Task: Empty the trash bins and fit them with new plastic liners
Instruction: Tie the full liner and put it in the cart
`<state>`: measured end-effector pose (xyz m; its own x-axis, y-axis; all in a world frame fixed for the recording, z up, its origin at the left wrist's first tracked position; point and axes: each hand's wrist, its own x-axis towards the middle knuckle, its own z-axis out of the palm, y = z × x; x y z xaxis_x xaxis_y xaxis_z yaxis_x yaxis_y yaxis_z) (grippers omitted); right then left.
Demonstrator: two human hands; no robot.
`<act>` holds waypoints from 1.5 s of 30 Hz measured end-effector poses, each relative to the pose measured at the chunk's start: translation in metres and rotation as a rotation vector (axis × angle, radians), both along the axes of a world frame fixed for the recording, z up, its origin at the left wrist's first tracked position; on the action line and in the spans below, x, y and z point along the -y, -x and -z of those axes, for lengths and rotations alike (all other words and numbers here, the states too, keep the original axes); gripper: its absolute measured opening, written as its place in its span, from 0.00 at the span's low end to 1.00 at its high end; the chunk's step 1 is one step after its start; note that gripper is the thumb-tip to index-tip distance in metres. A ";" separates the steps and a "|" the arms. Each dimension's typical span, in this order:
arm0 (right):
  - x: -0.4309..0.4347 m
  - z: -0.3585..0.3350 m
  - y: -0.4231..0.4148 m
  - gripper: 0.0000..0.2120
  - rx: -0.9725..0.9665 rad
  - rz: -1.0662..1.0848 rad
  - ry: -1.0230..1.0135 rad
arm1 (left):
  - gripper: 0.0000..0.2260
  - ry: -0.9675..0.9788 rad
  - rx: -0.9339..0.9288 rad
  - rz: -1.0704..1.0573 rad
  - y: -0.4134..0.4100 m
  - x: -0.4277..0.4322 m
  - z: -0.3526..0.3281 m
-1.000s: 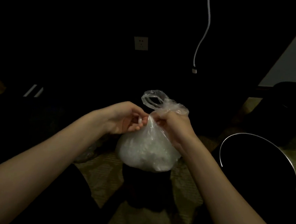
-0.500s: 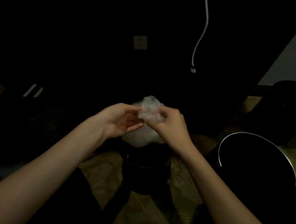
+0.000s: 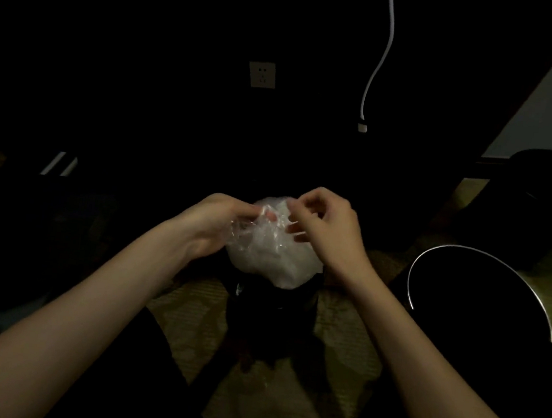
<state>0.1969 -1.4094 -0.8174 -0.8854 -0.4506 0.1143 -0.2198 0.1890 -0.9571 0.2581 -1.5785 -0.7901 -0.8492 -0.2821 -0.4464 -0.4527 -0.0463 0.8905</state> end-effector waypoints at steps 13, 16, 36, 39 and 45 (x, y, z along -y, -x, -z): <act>0.016 0.009 -0.011 0.03 0.020 0.124 -0.010 | 0.03 0.194 -0.175 -0.074 -0.001 -0.002 0.011; 0.014 0.006 -0.013 0.06 -0.006 0.107 -0.025 | 0.04 0.218 -0.166 -0.048 0.000 -0.001 0.012; 0.004 -0.019 -0.013 0.11 0.425 -0.310 0.006 | 0.08 0.776 -0.249 0.439 0.003 0.010 -0.012; 0.000 -0.015 -0.008 0.05 0.007 -0.121 -0.185 | 0.09 1.085 -0.321 0.454 0.002 0.005 -0.017; 0.007 -0.014 -0.015 0.12 -0.392 -0.170 -0.398 | 0.10 1.384 -0.498 0.550 -0.001 -0.008 -0.022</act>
